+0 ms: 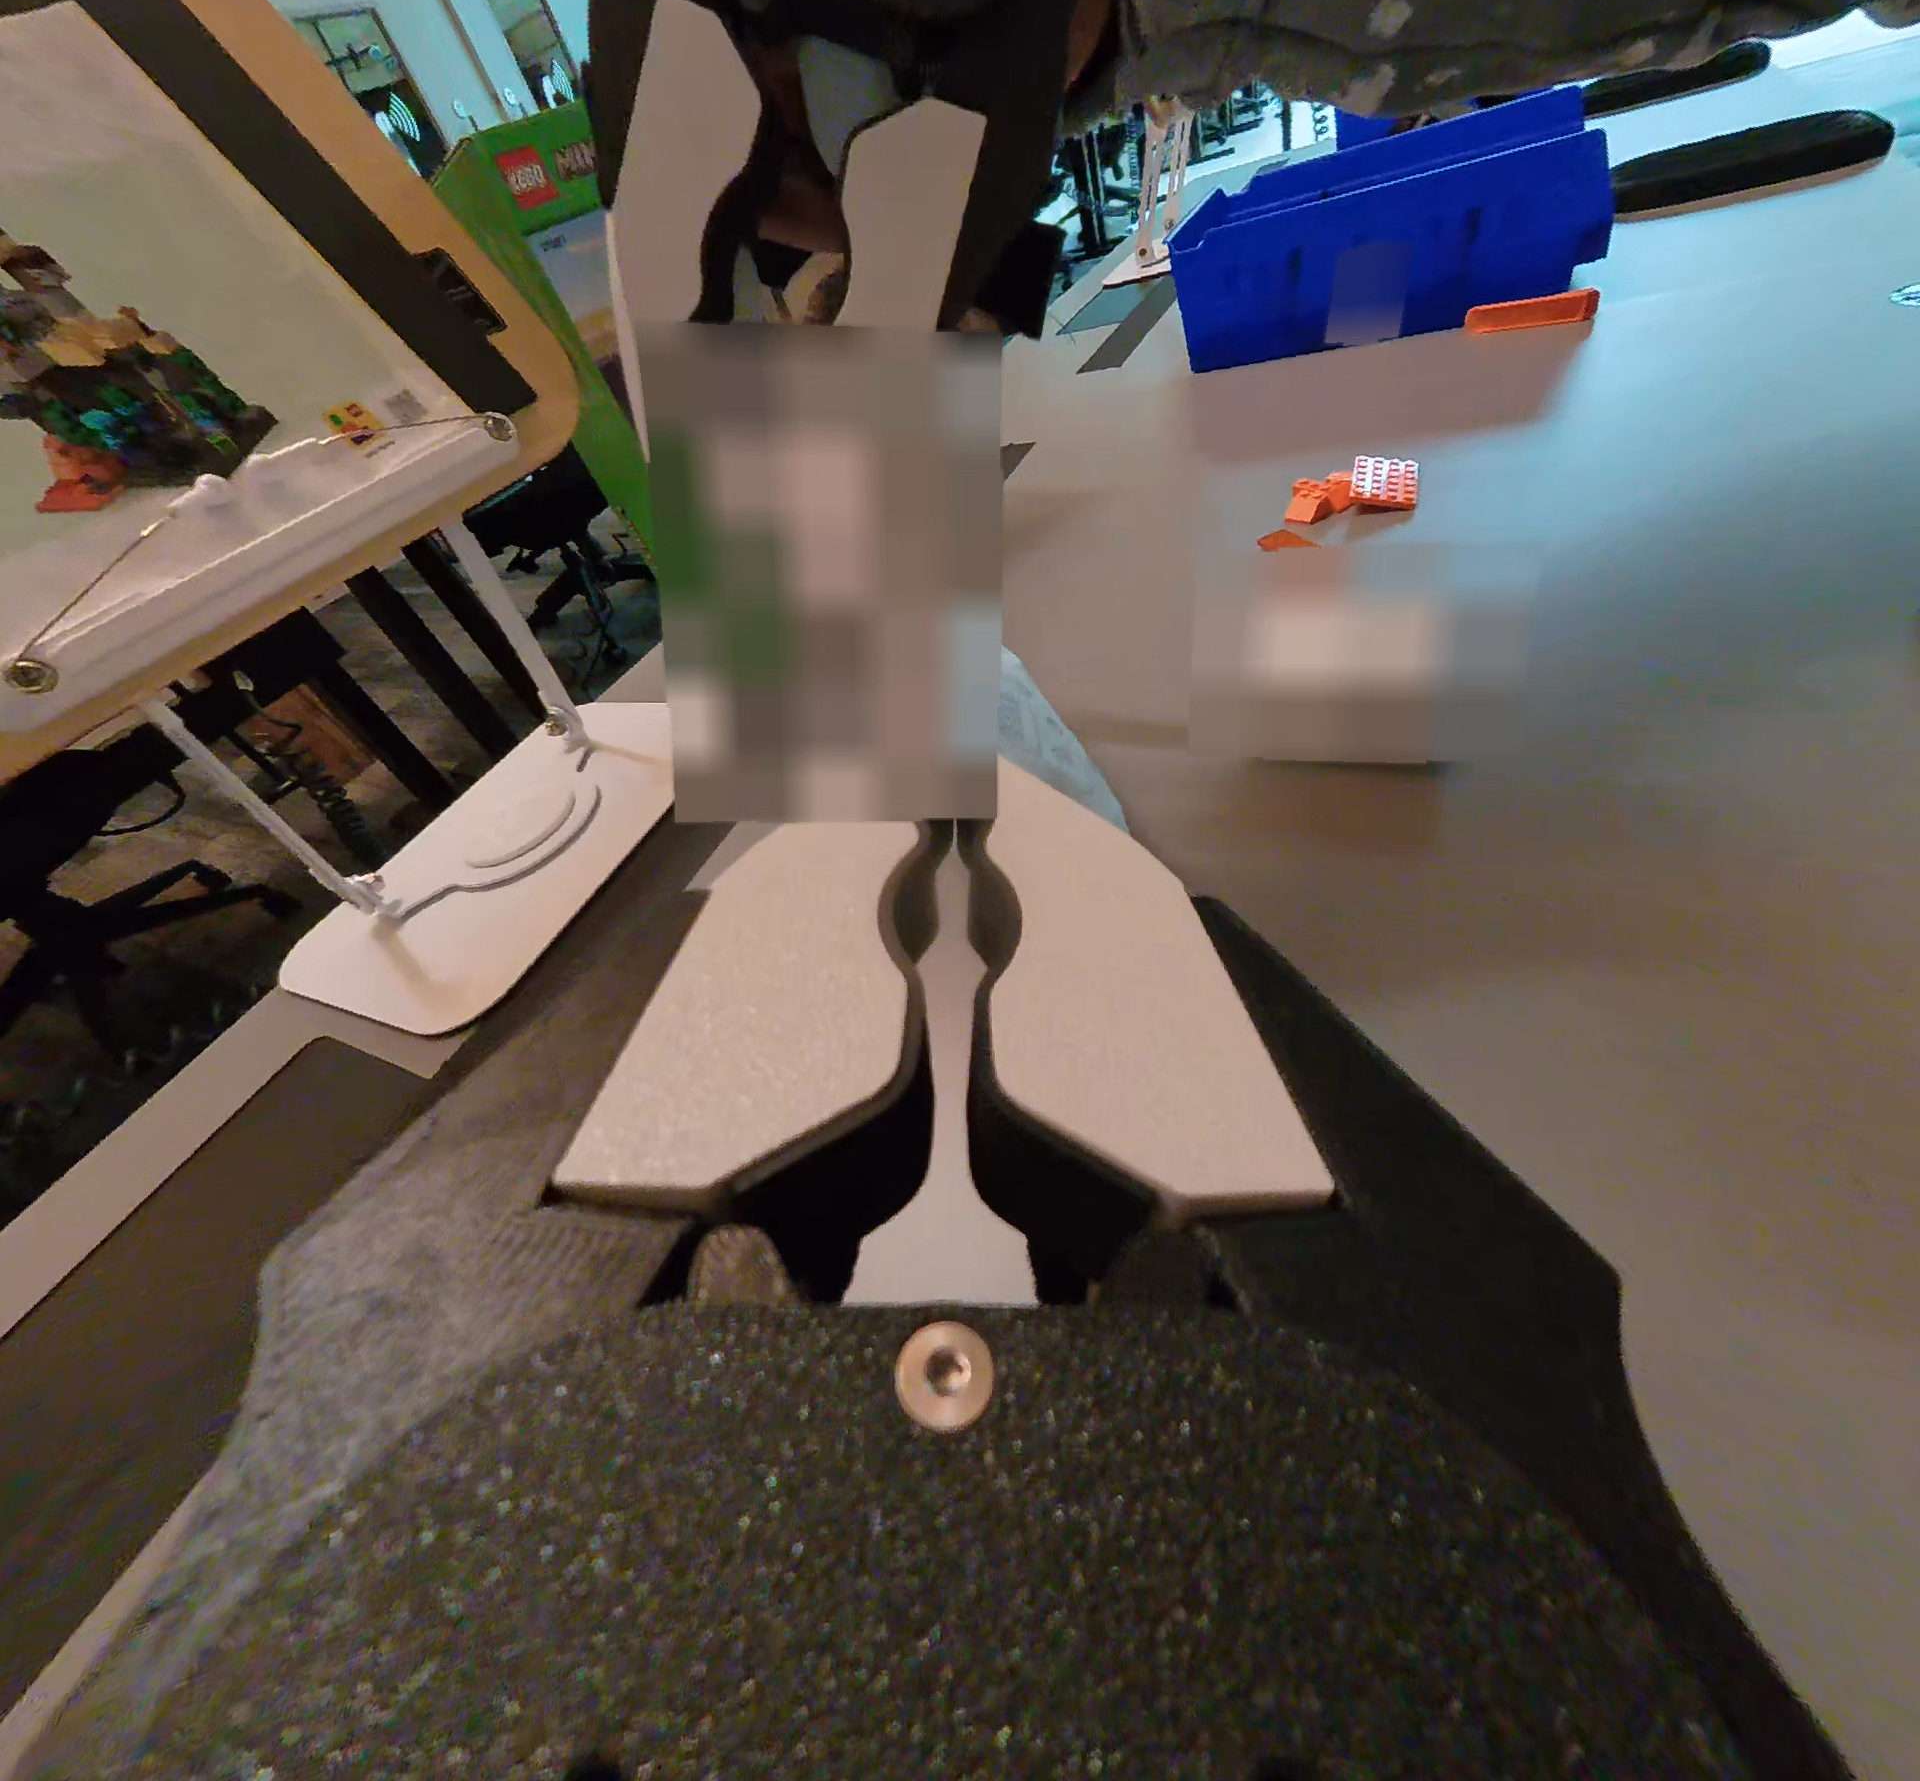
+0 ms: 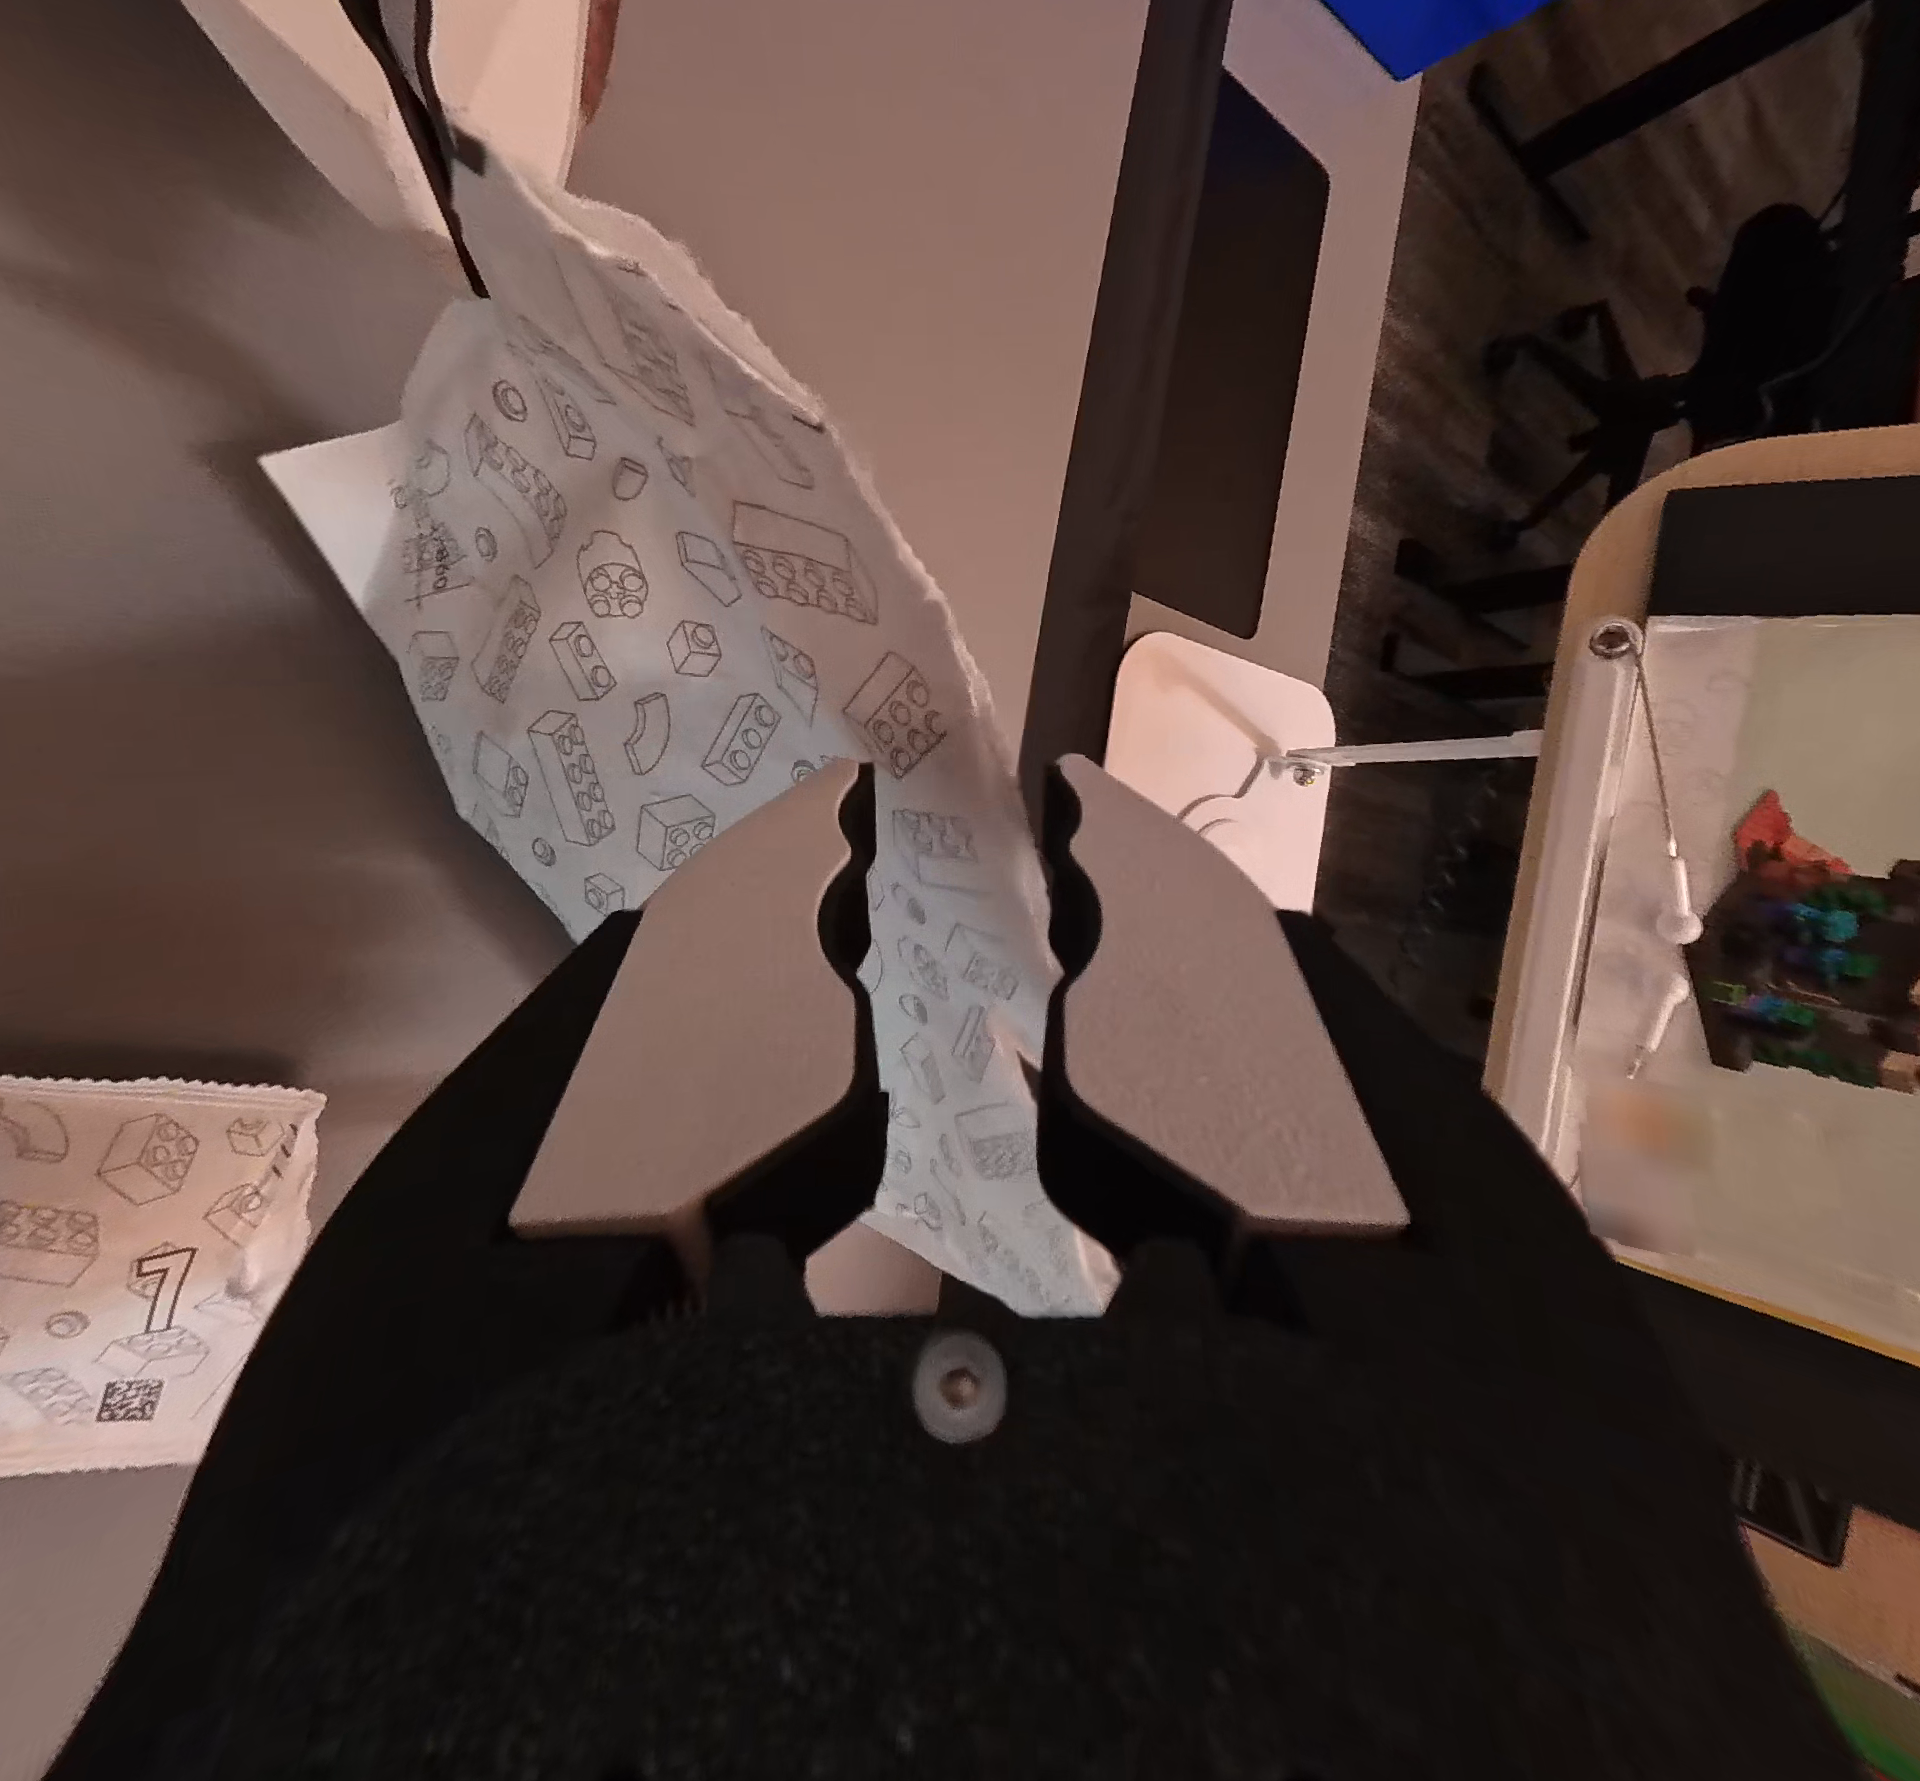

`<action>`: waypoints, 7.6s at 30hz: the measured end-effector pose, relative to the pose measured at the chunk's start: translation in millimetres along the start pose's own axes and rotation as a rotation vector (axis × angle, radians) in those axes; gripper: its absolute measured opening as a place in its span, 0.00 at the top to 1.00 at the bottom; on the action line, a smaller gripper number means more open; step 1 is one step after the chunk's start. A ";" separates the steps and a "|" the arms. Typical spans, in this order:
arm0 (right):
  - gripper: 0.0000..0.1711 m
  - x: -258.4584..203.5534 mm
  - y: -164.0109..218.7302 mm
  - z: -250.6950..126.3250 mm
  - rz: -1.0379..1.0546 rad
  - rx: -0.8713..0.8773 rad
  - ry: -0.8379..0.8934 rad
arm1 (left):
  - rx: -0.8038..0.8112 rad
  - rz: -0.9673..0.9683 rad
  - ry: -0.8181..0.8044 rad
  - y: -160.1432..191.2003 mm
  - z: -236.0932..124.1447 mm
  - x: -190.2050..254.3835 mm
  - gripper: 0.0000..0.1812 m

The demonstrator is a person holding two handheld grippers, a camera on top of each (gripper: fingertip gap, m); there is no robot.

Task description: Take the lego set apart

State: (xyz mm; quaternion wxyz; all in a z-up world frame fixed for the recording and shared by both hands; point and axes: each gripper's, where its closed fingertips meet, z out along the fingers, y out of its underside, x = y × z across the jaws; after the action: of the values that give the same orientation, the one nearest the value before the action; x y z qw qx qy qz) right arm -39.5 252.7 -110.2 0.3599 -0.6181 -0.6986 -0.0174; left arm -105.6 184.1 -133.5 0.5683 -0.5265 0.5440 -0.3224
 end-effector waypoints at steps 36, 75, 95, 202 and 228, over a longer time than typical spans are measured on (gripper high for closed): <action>1.00 -85.9 12.6 -56.3 0.093 0.011 -0.123 | -0.177 0.023 0.157 -22.8 15.8 58.0 1.00; 1.00 -121.2 -17.6 -52.1 -0.342 -0.104 0.045 | -0.854 -0.074 0.348 -23.6 49.0 62.0 0.92; 1.00 -167.6 -16.2 -62.1 -0.267 -0.120 -0.089 | -0.892 -0.083 0.229 -16.8 43.3 20.5 1.00; 1.00 -163.3 30.0 23.6 1.218 0.210 0.513 | -0.059 -0.793 -0.445 39.5 -3.1 -15.9 1.00; 1.00 -176.4 34.0 27.9 1.263 0.160 0.438 | 0.096 -1.131 -0.187 31.0 -0.6 5.0 1.00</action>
State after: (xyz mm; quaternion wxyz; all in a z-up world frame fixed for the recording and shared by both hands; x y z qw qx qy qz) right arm -27.2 123.7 -237.7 0.4791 -0.8617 -0.1128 0.1235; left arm -111.6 186.6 -164.2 0.3767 -0.7354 0.1099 -0.5525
